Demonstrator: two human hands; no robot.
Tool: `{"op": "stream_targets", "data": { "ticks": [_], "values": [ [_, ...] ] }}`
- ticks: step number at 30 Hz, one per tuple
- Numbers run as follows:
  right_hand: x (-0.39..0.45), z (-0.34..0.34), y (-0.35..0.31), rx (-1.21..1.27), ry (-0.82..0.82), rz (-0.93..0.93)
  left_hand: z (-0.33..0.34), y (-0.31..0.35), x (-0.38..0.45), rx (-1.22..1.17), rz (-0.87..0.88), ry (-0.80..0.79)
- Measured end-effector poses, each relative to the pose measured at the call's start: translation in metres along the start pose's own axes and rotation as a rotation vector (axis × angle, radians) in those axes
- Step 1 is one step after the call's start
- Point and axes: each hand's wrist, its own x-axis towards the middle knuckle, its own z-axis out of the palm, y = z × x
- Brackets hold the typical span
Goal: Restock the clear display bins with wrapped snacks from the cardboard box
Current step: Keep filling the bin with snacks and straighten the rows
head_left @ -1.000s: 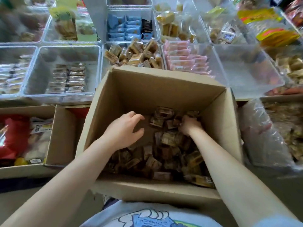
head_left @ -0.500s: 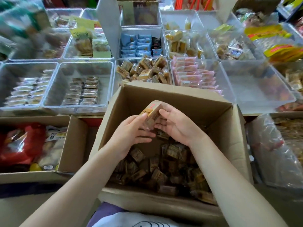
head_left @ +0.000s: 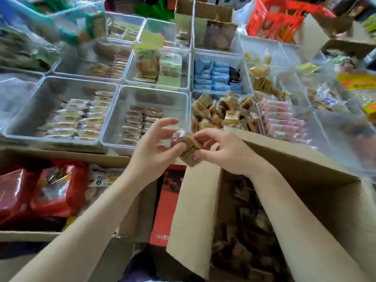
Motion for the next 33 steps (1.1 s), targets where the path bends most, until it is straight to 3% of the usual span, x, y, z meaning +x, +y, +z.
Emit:
{"op": "stream_targets", "data": {
  "ticks": [4, 7, 9, 15, 23, 29, 33],
  "values": [
    [0.088, 0.026, -0.014, -0.212, 0.117, 0.124, -0.061, -0.097, 0.020, 0.458, -0.113, 0.058],
    [0.159, 0.054, 0.001, -0.546, 0.175, 0.221, -0.078, -0.165, 0.019, 0.848, -0.129, -0.182],
    [0.197, 0.077, 0.012, -0.720, 0.124, 0.267, -0.076, -0.194, 0.010, 0.961, -0.122, -0.305],
    [0.249, 0.142, 0.045, -1.171, -0.262, 0.395, -0.076, -0.215, 0.004, 1.000, -0.061, -0.338],
    [0.260, 0.167, 0.078, -1.009, -0.544, 0.546, -0.076, -0.215, 0.003, 0.995, -0.092, -0.372],
    [0.237, 0.144, 0.065, -0.776, -0.378, 0.485, -0.084, -0.206, 0.004, 0.977, -0.120, -0.375],
    [0.182, 0.100, 0.026, -0.556, -0.107, 0.275, -0.079, -0.173, -0.006, 0.753, -0.255, -0.283]
  ]
}}
